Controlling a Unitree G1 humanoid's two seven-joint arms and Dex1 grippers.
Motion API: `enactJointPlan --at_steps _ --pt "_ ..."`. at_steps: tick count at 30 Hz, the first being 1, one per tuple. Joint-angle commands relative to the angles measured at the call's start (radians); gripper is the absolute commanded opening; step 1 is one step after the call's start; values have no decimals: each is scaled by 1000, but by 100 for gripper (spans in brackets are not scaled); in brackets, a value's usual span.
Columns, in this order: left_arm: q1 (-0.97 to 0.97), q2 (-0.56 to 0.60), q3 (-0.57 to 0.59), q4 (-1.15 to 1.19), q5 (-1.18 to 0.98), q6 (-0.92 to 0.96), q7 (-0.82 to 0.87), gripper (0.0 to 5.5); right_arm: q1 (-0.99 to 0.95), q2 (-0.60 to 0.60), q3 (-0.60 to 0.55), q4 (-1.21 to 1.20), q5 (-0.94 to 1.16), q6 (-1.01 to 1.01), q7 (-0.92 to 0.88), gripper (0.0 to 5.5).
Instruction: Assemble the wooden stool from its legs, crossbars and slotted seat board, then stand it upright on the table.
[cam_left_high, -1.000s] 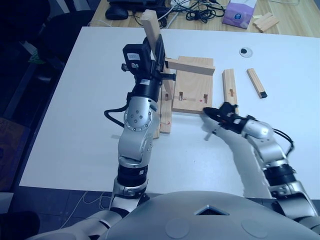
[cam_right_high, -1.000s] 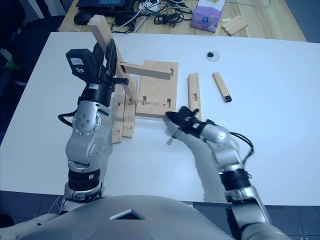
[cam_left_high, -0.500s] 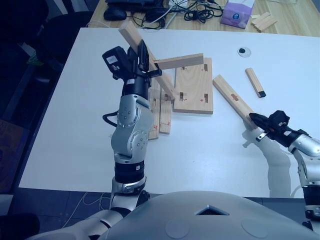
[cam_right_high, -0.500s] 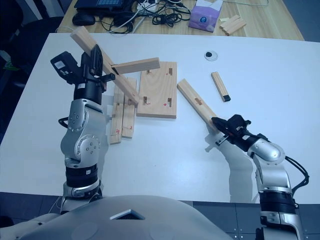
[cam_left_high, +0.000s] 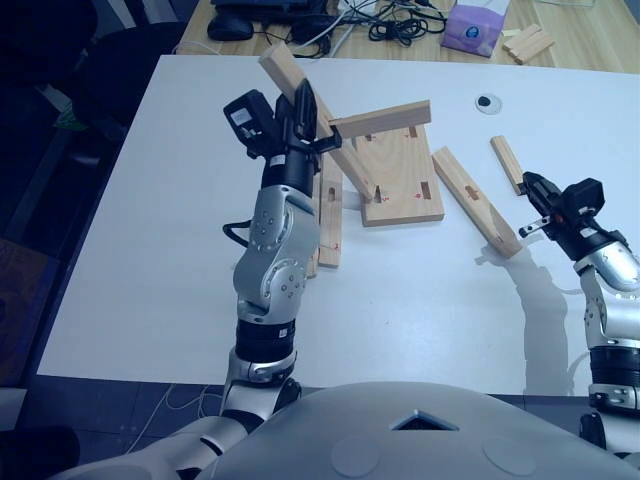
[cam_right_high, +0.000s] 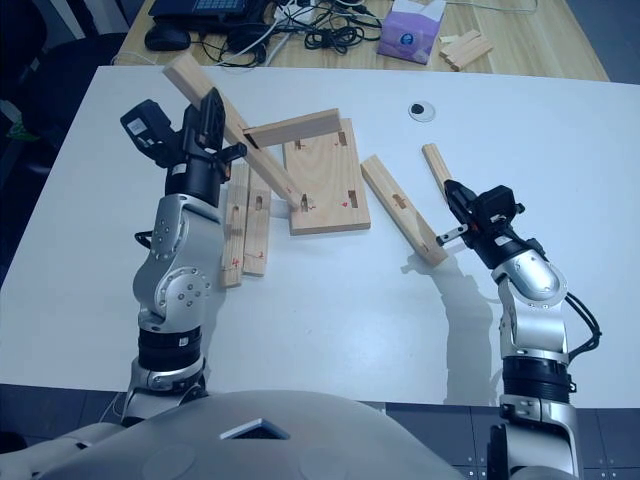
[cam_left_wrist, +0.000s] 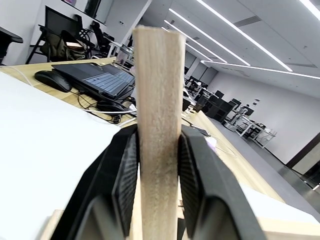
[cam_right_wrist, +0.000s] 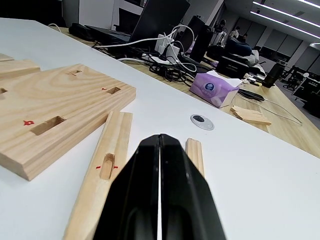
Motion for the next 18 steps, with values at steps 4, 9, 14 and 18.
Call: enactJointPlan --at_steps 4,9,14,18 --pt "4 -113 -46 26 21 -2 16 102 -9 17 -5 -40 4 19 -19 0" --pt "15 -109 -37 48 51 7 57 102 -28 25 -5 -76 13 49 -25 0" --pt "16 -77 -55 46 101 67 102 102 -49 25 -9 -69 10 55 -25 0" --pt "-23 -31 -78 42 187 120 112 102 -49 31 2 -60 -6 39 -26 0"
